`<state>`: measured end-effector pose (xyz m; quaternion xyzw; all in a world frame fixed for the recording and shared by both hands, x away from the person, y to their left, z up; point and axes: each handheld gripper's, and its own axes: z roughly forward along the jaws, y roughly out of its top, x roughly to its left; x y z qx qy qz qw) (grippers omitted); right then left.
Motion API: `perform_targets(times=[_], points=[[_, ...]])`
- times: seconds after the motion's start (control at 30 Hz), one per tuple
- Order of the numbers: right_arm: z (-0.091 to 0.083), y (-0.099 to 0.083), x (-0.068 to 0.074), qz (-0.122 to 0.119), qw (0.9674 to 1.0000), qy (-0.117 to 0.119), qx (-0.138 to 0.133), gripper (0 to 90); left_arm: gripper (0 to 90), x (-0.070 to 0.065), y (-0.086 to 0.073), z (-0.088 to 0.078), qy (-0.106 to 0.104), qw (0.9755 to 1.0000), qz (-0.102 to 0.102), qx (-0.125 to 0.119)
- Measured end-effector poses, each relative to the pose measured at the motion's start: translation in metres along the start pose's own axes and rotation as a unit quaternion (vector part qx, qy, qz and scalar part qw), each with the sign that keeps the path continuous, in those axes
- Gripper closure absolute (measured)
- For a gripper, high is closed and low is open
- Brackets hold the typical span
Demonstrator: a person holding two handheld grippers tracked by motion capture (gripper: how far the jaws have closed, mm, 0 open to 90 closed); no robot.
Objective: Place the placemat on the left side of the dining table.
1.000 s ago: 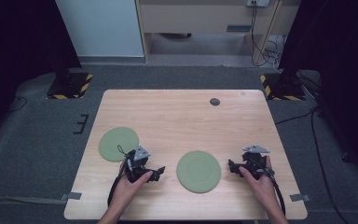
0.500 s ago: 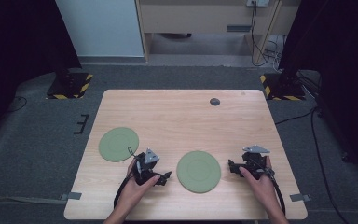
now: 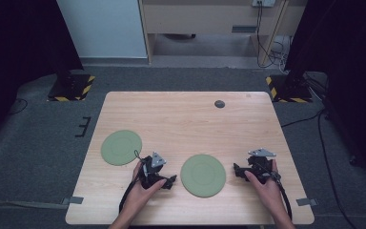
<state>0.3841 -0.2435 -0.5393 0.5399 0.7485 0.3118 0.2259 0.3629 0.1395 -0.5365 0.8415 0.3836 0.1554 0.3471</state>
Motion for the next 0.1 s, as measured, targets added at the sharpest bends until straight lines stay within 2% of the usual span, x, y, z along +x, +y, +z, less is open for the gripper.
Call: perform_targets(times=[0.1], points=[[-0.0001, -0.0001, 0.0, 0.0, 1.0, 0.0, 0.0, 2.0, 1.4, -0.0007, -0.0001, -0.0001, 0.005, 1.0, -0.003, 0.0]])
